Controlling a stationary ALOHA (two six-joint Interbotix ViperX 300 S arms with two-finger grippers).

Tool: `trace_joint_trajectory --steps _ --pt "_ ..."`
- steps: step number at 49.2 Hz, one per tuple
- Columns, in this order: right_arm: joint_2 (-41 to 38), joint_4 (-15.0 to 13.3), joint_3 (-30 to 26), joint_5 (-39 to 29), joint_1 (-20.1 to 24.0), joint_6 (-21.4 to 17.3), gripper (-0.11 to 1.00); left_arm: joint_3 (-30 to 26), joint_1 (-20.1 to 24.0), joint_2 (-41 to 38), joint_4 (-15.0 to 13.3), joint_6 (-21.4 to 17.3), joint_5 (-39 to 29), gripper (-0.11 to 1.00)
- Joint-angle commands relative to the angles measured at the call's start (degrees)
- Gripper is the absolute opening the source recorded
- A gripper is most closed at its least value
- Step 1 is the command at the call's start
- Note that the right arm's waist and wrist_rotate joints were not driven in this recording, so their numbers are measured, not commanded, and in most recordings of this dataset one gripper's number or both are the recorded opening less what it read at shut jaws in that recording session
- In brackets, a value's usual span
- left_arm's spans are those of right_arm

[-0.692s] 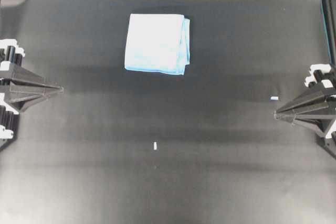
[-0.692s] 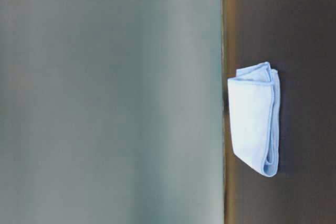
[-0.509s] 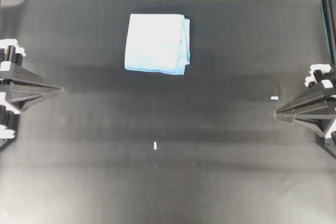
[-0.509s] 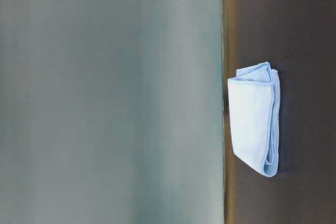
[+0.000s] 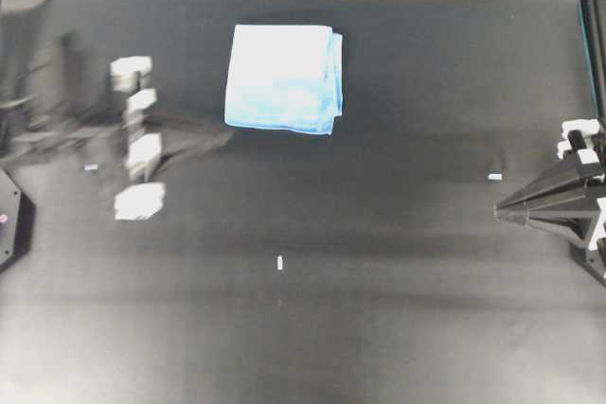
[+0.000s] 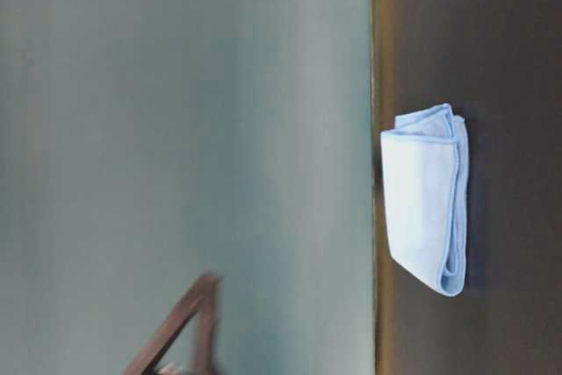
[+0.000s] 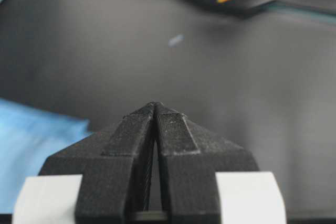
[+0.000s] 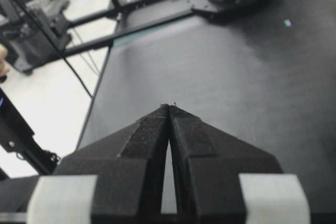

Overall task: Push a blue cloth with the left arm to wipe the desk.
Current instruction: 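Reach the left gripper forward and grasp the folded blue cloth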

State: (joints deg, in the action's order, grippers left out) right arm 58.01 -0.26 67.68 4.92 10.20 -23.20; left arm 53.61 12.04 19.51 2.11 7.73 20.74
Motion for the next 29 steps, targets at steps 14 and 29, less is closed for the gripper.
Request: trace_joint_trajectory --steps 14,29 --pt "-0.18 -0.09 -1.23 -0.09 0.00 0.09 0.00 -11.60 7.91 -14.77 0.18 1.76 -6.15 0.35" --pt "0.00 -0.09 -1.23 0.26 0.00 0.09 0.00 -21.01 13.36 -27.07 0.18 1.76 -11.25 0.84"
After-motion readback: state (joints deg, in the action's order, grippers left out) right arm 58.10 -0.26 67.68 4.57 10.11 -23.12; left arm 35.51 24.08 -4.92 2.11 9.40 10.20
